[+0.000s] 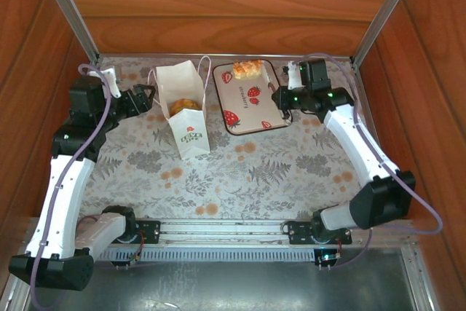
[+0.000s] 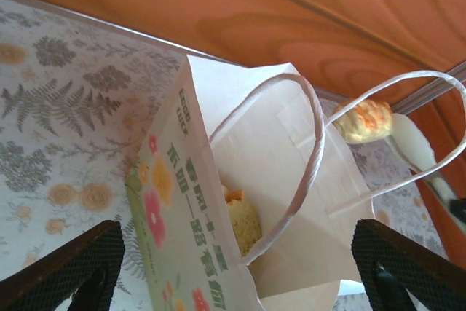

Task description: Place the fake bread into the paper bag

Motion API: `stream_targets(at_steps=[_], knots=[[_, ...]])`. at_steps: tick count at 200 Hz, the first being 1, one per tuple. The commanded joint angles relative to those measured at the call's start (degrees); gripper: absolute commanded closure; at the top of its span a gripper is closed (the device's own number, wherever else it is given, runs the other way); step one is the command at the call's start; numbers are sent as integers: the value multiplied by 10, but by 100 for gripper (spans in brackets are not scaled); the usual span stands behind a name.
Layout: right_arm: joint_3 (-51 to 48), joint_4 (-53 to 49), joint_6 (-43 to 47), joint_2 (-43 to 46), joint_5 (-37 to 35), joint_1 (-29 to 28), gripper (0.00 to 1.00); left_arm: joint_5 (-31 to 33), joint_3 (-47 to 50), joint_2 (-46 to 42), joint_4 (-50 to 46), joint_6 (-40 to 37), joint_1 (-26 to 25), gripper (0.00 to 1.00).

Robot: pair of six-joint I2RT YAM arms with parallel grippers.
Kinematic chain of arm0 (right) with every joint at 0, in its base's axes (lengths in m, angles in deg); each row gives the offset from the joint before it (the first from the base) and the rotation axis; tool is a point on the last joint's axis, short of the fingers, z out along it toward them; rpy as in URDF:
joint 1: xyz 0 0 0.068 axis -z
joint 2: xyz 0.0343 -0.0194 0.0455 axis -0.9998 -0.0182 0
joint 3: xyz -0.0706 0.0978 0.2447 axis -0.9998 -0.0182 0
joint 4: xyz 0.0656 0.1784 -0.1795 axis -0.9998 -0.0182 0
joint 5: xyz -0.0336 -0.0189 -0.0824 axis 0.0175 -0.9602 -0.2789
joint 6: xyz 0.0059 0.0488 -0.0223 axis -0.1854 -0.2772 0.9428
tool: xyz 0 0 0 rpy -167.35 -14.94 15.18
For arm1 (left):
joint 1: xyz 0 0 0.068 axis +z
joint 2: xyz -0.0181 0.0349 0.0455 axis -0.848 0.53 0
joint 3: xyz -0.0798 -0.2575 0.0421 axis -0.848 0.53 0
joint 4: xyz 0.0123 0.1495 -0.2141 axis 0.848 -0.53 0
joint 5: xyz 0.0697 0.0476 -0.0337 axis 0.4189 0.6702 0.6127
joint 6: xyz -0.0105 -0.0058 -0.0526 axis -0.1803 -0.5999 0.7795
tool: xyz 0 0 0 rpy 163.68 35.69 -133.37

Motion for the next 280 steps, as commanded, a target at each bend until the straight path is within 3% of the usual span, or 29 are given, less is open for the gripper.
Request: stream_targets(at_steps=[1,76,113,146,187,236,280], knots=[[17,-36,18,44,-43,-8,88,-26,-26,2,-19,-12,16,22],[140,-134,29,102,-71,-62,88,-111,-45,37,-19,-14,29,42],[211,-156,30,100,-55,-92,88,-100,-44,47,-18,-26,29,56],[280,-162,37,72,-35,-126,88,-55,-35,39,-18,-52,31,78],[333,-152,44,19,-32,-191,88,-63,-28,39,-18,-61,33,95],[419,-190,96,-77,-128,-282,88,-19,-18,20,-20,-62,35,99],[486,-224,119,-165,-167,-332,87,16,-2,-3,-39,-60,36,100]])
